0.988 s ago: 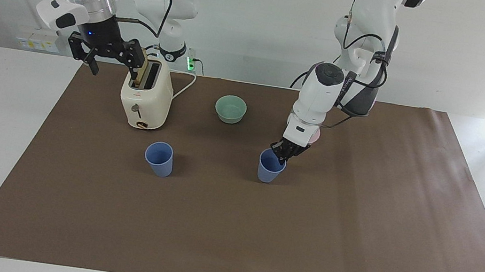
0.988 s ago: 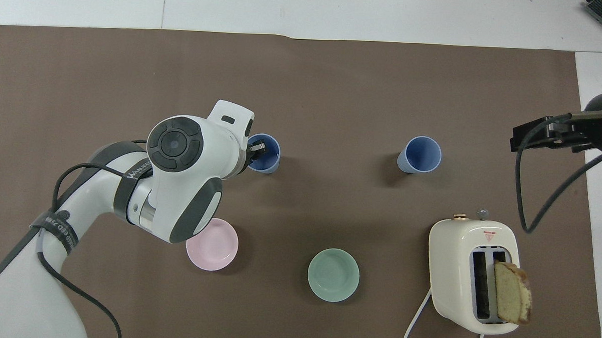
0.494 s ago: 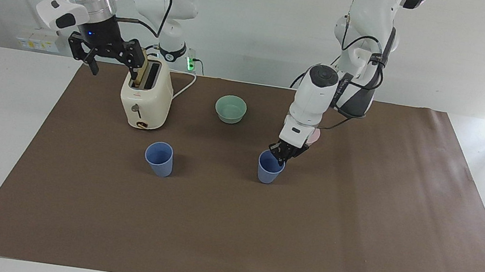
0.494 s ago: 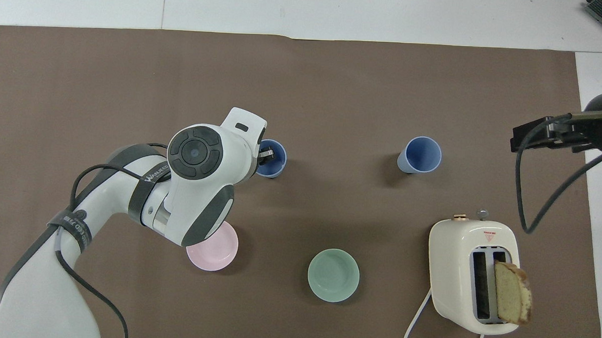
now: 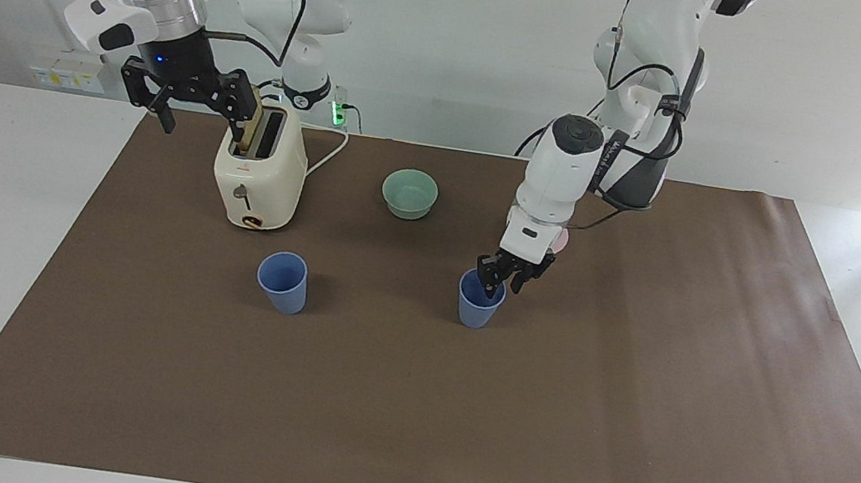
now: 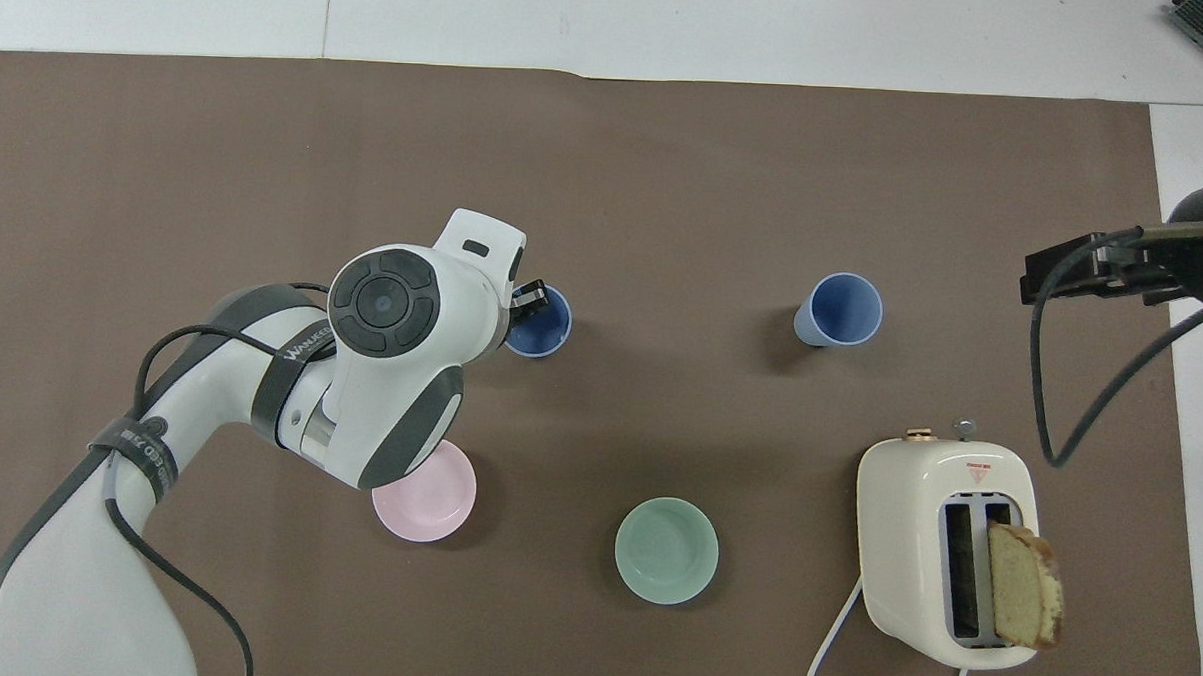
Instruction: Stack blue cups with both arms
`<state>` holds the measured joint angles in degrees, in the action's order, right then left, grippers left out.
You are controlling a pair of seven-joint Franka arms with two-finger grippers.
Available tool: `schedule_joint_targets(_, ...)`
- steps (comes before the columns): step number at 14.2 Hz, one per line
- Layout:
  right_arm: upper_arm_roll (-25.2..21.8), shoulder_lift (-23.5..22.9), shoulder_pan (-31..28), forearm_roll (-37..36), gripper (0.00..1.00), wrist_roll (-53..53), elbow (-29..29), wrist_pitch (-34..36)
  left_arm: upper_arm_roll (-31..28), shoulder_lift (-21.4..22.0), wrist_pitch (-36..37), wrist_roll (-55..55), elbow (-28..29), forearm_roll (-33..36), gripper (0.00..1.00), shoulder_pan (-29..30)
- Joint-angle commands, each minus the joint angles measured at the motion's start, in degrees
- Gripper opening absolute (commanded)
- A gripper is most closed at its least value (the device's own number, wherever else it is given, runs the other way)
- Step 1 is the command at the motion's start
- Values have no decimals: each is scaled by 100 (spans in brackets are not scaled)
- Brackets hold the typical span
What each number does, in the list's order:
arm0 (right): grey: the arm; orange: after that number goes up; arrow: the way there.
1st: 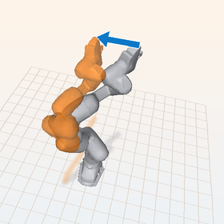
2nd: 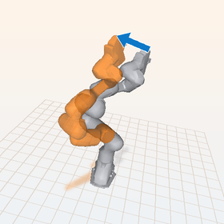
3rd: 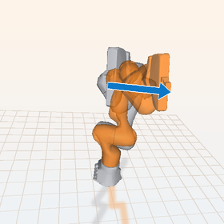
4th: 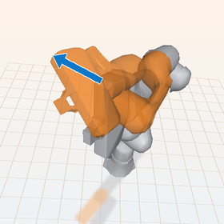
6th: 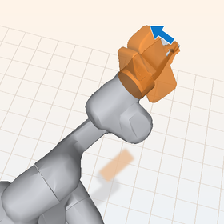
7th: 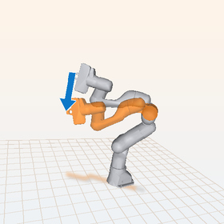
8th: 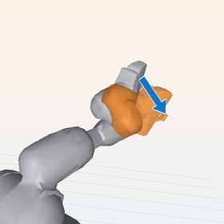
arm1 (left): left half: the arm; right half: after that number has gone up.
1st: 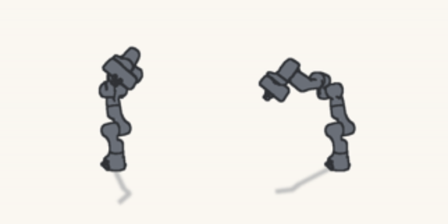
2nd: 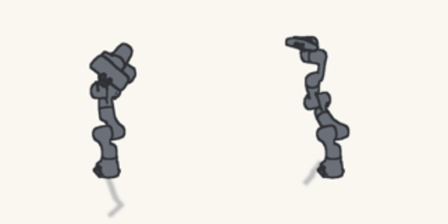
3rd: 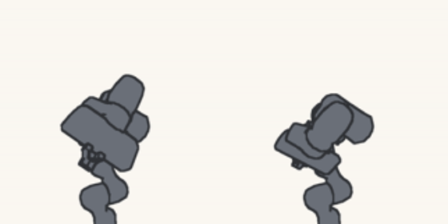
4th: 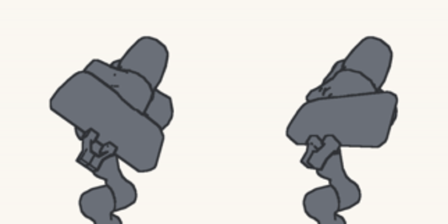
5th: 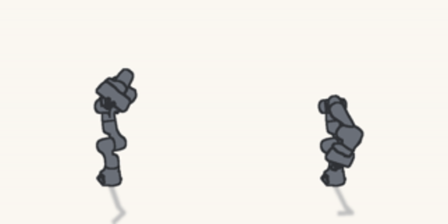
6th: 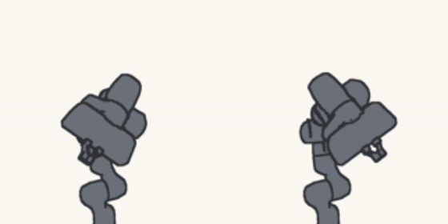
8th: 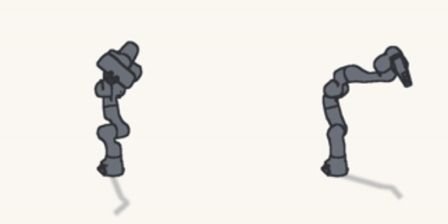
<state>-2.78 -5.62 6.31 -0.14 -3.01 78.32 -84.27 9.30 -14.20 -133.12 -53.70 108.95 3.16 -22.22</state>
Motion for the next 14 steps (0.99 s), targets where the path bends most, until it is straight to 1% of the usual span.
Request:
schedule_joint_targets(1, 23, 97, -86, 137, 100, 108, 105, -63, -104, 241, 680, -97, -311, 238, 100, 111)
schedule_joint_targets(2, 23, 97, -86, 137, 100, 108, 105, -63, -113, 338, 822, 16, -374, 238, 100, 208)
schedule_joint_targets(3, 23, 97, -86, 137, 100, 99, 105, -63, -104, 522, 997, 270, -366, 238, 100, 357)
schedule_joint_targets(6, 40, 97, -86, 137, 100, 143, 105, -89, -87, 1076, 1814, 1411, -366, 72, 100, 876)
schedule_joint_targets(8, 58, 114, -77, 146, 100, 170, 140, -107, -113, 1314, 2184, 2272, -366, -183, 100, 1227)
schedule_joint_targets(9, 58, 149, -68, 146, 100, 117, 218, -177, -113, 1410, 2386, 2746, -383, -262, 100, 1385)
schedule_joint_targets(11, 58, 350, -77, 154, 100, 143, 647, -606, -131, 1622, 2799, 3617, -409, -298, 100, 1658)
schedule_joint_targets(14, 58, 369, -77, 154, 100, 161, 1026, -976, -174, 1771, 3308, 4646, -646, -298, 100, 1966)
